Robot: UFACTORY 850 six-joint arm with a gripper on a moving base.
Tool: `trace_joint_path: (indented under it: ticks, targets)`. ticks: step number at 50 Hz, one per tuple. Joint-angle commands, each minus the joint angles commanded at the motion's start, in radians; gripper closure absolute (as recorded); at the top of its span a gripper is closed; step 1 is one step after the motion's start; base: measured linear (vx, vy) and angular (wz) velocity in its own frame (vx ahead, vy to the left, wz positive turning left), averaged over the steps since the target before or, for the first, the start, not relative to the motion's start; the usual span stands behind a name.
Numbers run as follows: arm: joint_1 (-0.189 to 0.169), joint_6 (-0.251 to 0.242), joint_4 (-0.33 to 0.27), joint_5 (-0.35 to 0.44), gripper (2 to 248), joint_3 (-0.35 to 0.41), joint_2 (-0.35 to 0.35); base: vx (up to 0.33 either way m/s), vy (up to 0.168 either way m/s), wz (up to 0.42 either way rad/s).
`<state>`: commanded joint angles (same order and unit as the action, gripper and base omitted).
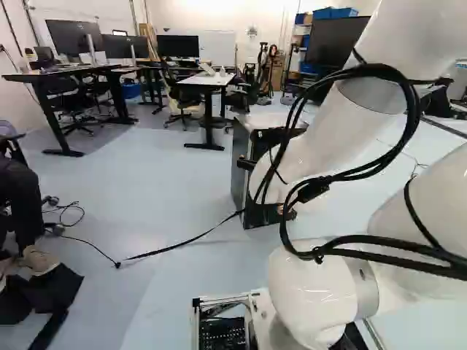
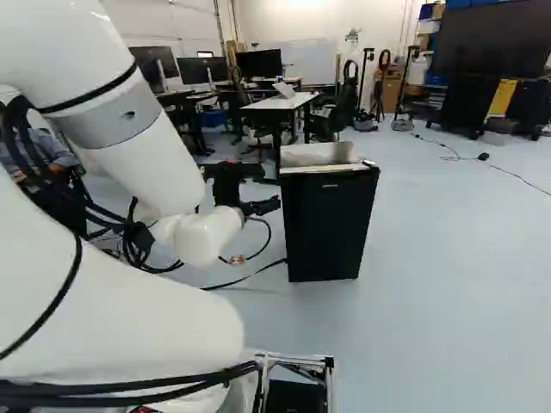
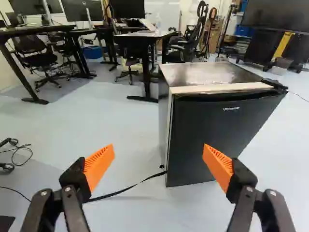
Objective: Open the fridge door
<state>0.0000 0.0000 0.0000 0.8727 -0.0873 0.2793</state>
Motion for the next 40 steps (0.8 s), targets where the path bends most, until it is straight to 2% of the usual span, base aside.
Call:
trace_joint_path:
  ticks: [40]
  targets:
    - [0.0,0.0,0.0,0.0,3,0.0,0.0,0.0,0.0,0.0]
